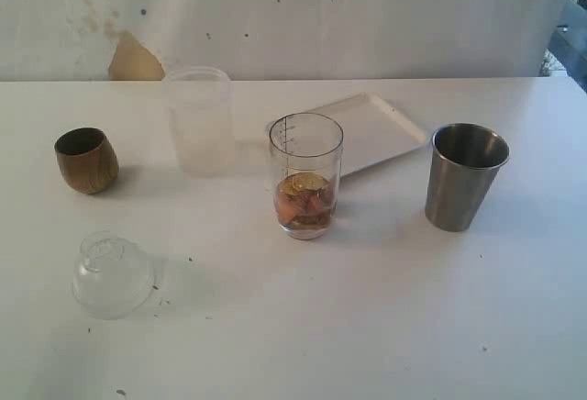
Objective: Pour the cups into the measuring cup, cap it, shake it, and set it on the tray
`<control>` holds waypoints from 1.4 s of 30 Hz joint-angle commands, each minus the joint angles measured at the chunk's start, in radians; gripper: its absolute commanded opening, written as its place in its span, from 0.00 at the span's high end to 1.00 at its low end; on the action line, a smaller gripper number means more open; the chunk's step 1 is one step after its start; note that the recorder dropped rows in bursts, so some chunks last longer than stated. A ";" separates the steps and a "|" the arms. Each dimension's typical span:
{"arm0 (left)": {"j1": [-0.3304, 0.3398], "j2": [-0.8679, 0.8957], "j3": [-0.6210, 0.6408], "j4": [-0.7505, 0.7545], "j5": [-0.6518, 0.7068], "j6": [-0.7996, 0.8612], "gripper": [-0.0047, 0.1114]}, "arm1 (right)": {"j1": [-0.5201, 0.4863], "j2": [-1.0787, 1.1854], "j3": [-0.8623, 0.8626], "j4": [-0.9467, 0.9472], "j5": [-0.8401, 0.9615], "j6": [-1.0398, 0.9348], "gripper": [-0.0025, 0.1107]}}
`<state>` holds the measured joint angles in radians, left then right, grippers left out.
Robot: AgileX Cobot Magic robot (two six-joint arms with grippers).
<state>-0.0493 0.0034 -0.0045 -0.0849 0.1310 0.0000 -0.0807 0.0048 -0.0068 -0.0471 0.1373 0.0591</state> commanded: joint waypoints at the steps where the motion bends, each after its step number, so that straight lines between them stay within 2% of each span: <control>1: -0.004 -0.003 0.005 -0.007 -0.006 0.000 0.95 | 0.001 -0.005 0.007 -0.002 -0.004 0.001 0.98; 14: -0.004 -0.003 0.005 -0.007 -0.009 0.000 0.95 | 0.001 -0.005 0.007 -0.002 -0.004 0.001 0.98; 17: -0.004 -0.003 0.005 -0.007 -0.053 0.000 0.95 | 0.001 -0.005 0.007 -0.002 -0.004 0.001 0.98; 20: -0.004 -0.003 0.005 -0.029 -0.131 -0.065 0.95 | 0.001 -0.005 0.007 -0.002 -0.004 0.001 0.98; 23: -0.004 -0.003 -0.015 -0.047 -0.104 -0.158 0.96 | 0.001 -0.005 0.007 -0.002 -0.004 0.001 0.98; 27: -0.004 -0.003 -0.182 -0.048 0.077 -0.167 0.96 | 0.001 -0.005 0.007 -0.002 -0.004 0.001 0.98; 32: -0.004 0.118 -0.483 -0.025 0.467 -0.100 0.96 | 0.001 -0.005 0.007 -0.002 -0.004 0.001 0.98; 34: -0.004 0.204 -0.581 -0.022 0.561 -0.042 0.85 | 0.001 -0.005 0.007 -0.002 -0.004 0.001 0.98; 36: -0.004 0.301 -0.629 -0.018 0.604 0.053 0.68 | 0.001 -0.005 0.007 -0.002 -0.004 0.001 0.98; 37: -0.004 0.357 -0.637 -0.018 0.601 0.066 0.60 | 0.001 -0.005 0.007 -0.002 -0.004 0.001 0.98; 42: -0.015 0.496 -0.635 -0.018 0.575 0.137 0.33 | 0.001 -0.005 0.007 -0.002 -0.004 0.001 0.98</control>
<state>-0.0511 0.4373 -0.6357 -0.1087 0.7158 0.0932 -0.0807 0.0048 -0.0068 -0.0471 0.1409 0.0591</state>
